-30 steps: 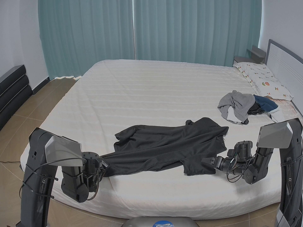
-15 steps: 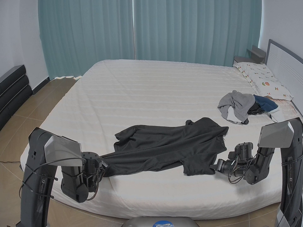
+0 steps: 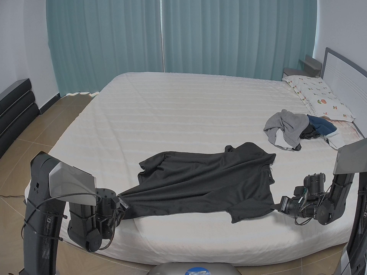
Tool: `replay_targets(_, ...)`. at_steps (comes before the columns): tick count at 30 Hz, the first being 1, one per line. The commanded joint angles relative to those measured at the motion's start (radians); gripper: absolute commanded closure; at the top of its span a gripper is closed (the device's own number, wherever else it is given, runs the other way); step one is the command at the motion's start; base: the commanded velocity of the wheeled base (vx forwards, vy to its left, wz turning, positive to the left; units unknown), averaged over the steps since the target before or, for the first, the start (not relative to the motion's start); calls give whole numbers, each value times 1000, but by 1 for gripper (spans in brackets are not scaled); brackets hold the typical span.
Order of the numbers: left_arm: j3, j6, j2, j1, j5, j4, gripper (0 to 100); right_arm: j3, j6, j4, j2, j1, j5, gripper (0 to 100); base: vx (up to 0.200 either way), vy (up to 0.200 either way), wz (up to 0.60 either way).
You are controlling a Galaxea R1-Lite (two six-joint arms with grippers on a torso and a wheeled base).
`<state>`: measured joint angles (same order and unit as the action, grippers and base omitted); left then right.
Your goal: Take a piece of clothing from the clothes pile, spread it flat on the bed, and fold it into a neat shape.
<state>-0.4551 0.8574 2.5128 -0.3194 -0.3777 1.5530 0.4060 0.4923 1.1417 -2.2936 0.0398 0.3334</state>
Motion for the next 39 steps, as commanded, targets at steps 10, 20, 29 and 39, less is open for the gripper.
replay_targets(10, 210, -95, -66, -46, 80, 18, 100, -266, -241, -7, 152, -182, 70, 100, 0, 0, 0)
replay_targets(20, 245, -146, -3, -99, 85, 18, 100, -297, -301, -8, 112, -179, 67, 100, 0, 0, 0)
replay_targets(29, 242, -143, 3, -112, 85, 18, 0, -283, -305, 4, 48, -182, 67, 0, 0, 0, 0)
replay_targets(39, 236, -138, -49, -99, 85, 18, 0, -265, -233, 64, 79, -207, 105, 0, 0, 0, 0)
